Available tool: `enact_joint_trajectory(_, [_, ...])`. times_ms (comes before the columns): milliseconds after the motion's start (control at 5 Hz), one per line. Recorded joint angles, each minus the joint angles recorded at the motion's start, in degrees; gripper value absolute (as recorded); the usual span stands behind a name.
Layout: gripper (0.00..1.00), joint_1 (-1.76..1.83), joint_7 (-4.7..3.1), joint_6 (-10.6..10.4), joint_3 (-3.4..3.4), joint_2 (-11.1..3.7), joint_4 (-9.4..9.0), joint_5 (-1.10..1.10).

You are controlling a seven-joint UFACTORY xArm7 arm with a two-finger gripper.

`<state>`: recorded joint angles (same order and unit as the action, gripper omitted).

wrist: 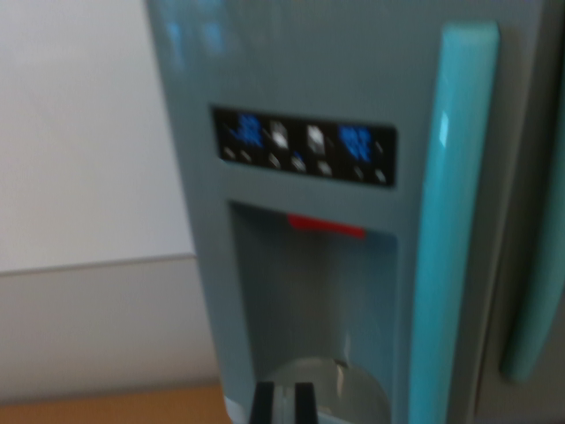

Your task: Close fridge door

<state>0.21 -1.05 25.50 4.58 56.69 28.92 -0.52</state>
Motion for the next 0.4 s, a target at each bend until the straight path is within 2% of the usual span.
enact_joint_trajectory(200, [1.00, 0.00, 0.00, 0.0, 0.96, -3.03, 0.77, 0.00])
enact_joint_trajectory(400, [1.00, 0.00, 0.00, 0.0, 1.52, -5.74, 1.45, 0.00])
